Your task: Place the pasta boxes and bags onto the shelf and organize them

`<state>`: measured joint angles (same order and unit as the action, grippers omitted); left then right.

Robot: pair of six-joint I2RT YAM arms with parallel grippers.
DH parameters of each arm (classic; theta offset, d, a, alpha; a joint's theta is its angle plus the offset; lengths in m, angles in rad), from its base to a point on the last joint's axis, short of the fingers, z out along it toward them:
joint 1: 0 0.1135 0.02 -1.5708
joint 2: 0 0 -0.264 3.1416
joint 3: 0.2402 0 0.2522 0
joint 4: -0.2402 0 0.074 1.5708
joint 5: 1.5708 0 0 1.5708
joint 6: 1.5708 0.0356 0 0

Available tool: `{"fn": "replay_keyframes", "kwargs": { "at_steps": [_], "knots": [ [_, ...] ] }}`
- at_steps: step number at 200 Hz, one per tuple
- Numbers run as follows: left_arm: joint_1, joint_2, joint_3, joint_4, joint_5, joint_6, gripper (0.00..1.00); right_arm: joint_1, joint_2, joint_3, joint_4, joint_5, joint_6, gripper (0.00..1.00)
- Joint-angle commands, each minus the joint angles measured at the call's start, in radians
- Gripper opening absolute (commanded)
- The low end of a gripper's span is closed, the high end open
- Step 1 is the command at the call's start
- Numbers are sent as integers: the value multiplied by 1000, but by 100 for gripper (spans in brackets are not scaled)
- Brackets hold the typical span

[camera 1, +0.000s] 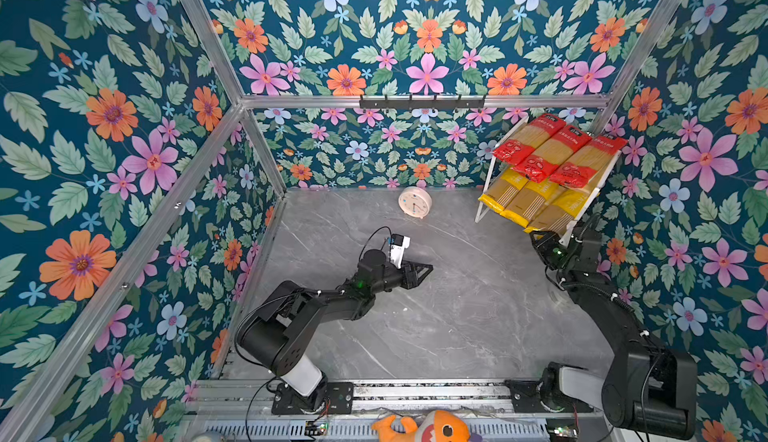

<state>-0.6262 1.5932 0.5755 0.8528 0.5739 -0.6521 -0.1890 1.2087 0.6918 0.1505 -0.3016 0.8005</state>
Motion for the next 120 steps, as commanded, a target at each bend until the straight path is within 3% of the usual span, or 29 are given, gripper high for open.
{"fn": "replay_keyframes", "kwargs": {
  "at_steps": [1, 34, 65, 86, 99, 108, 120],
  "knots": [
    [0, -12, -3, -26, -28, 43, 54, 0, -14, 15, -49, 95, -85, 39],
    [0, -36, 13, -93, -46, 108, 59, 40, -81, -29, -68, 100, -121, 42],
    [0, -125, 4, -171, -98, 209, 78, 149, -195, -61, -202, 163, -186, 45],
    [-1, -220, -17, -283, -232, 300, 83, 187, -277, -118, -264, 163, -219, 46],
    [-12, -293, -53, -314, -371, 349, 90, 188, -318, -164, -277, 147, -279, 46],
    [-27, -343, -91, -309, -462, 412, 99, 188, -341, -180, -314, 177, -331, 47],
    [-49, -410, -134, -308, -592, 474, 100, 186, -382, -190, -350, 244, -390, 48]
  ]
}}
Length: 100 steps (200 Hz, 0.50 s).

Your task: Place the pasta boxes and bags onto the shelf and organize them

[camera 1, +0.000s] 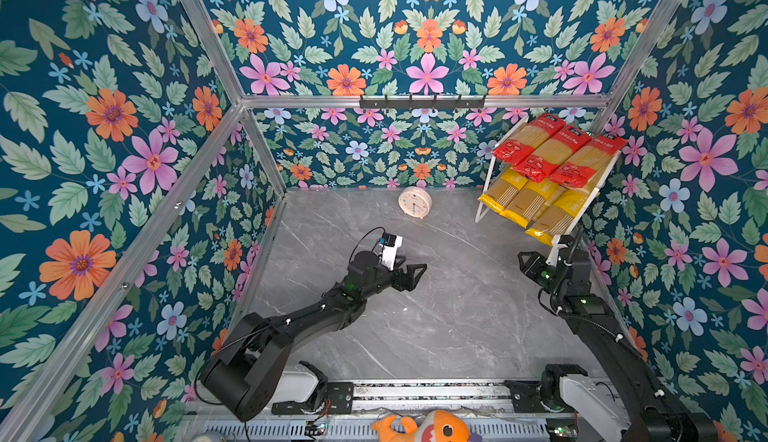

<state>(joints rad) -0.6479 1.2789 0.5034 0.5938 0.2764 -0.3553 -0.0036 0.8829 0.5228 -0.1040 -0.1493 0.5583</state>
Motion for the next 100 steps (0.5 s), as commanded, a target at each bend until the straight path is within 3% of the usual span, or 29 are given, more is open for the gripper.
{"fn": "replay_keyframes", "kwargs": {
  "at_steps": [1, 33, 62, 74, 100],
  "knots": [
    [-27, -100, -66, -50, -305, 180, 100, 2, -61, -22, -96, 97, -156, 49],
    [-21, -226, -147, -68, -715, 195, 100, -1, -111, -69, 10, 208, -294, 56],
    [42, -186, -128, -156, -1082, 215, 100, -12, -79, -69, 59, 438, -312, 59],
    [109, -190, -138, -140, -1099, 221, 99, -34, -75, -116, 150, 473, -328, 59],
    [237, -208, -198, -24, -1064, 285, 99, -86, -47, -208, 338, 421, -285, 59]
  ]
}}
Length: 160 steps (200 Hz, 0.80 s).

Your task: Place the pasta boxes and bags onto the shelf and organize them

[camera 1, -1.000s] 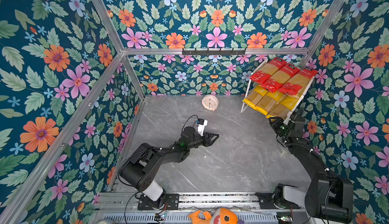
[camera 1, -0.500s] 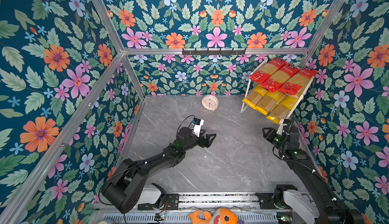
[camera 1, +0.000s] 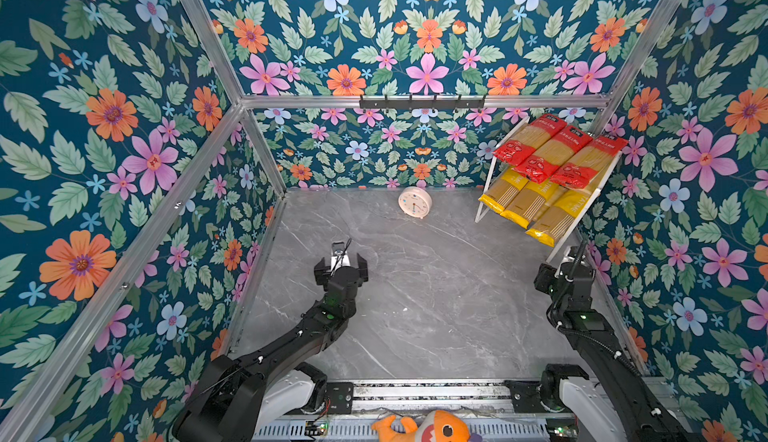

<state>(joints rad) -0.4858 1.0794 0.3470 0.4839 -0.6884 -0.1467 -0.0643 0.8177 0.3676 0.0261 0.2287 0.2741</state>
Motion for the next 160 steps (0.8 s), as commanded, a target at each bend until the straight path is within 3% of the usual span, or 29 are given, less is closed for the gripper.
{"fn": "replay_keyframes", "kwargs": {
  "at_steps": [1, 21, 33, 50, 66, 87, 101, 125, 160],
  "knots": [
    [80, -6, -47, 96, -97, 81, 99, -25, 20, -56, 215, 41, 0, 59],
    [178, 50, -146, 326, -48, 145, 99, -27, 85, -94, 350, 20, 23, 58],
    [244, 119, -192, 477, 38, 135, 99, -27, 149, -107, 434, 2, 29, 58],
    [288, 240, -199, 682, 101, 147, 99, -28, 235, -114, 507, -14, 24, 70],
    [318, 339, -159, 762, 254, 168, 99, -27, 294, -117, 585, -28, 21, 75],
    [323, 488, -84, 807, 277, 215, 99, -27, 360, -94, 623, -74, -24, 84],
    [344, 453, -71, 706, 315, 181, 99, -28, 378, -84, 627, -75, -21, 89],
    [364, 463, -94, 763, 374, 181, 99, -28, 374, -110, 689, -102, -62, 92],
    [391, 554, -113, 908, 369, 163, 100, -28, 547, -221, 1122, -97, -100, 96]
  ]
}}
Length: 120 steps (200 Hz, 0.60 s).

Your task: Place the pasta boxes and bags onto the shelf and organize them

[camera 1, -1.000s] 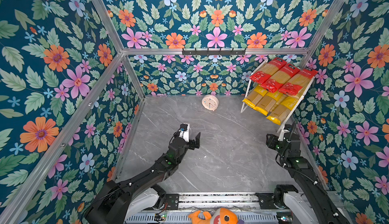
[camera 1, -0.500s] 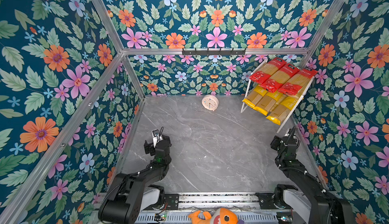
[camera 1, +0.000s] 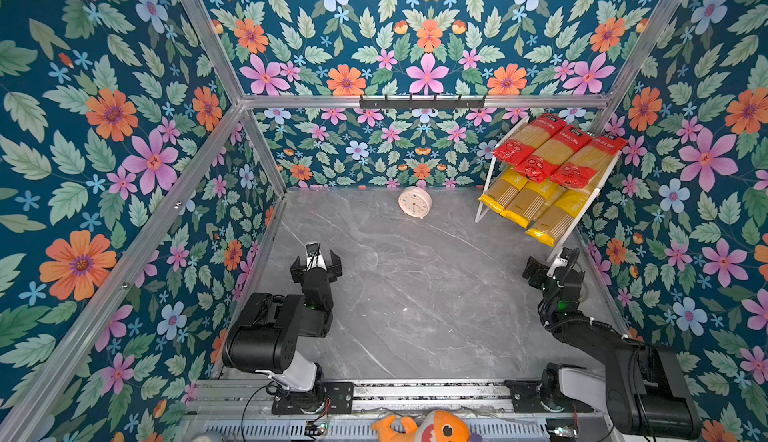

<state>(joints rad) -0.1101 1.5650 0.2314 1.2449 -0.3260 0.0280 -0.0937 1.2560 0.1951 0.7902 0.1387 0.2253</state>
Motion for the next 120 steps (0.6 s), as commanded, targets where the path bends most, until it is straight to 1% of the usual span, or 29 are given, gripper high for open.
{"fn": "replay_keyframes", "kwargs": {
  "at_steps": [1, 4, 12, 16, 27, 32, 41, 52, 68, 83, 106, 120],
  "knots": [
    [15, 72, 4, 152, 2, -8, 100, 1, 114, -51, 368, -12, -53, 97],
    [14, 71, 7, 151, -1, -4, 100, 1, 126, -53, 384, -29, -59, 99],
    [17, 33, 24, 31, 19, -30, 100, 4, 144, -50, 380, -46, -68, 99],
    [20, 28, 32, 3, 20, -38, 100, 5, 153, -48, 373, -44, -66, 99],
    [27, 52, 30, 63, 25, -32, 100, 7, 204, -45, 437, -19, -60, 99],
    [29, 50, 31, 57, 27, -33, 100, 9, 217, -42, 456, -15, -69, 99],
    [31, 39, 40, 11, 21, -46, 100, 11, 189, -25, 375, -14, -66, 99],
    [39, 45, 43, 18, 28, -51, 100, 22, 160, 10, 264, -2, -65, 99],
    [60, 39, 48, -12, 55, -70, 100, 40, 201, 32, 294, 21, -93, 99],
    [67, 41, 45, 3, 65, -72, 100, 42, 175, 42, 229, 19, -83, 99],
    [67, 39, 42, 6, 65, -71, 100, 42, 196, 35, 281, 22, -90, 99],
    [66, 36, 40, 6, 65, -71, 100, 41, 183, 39, 250, 18, -85, 99]
  ]
}}
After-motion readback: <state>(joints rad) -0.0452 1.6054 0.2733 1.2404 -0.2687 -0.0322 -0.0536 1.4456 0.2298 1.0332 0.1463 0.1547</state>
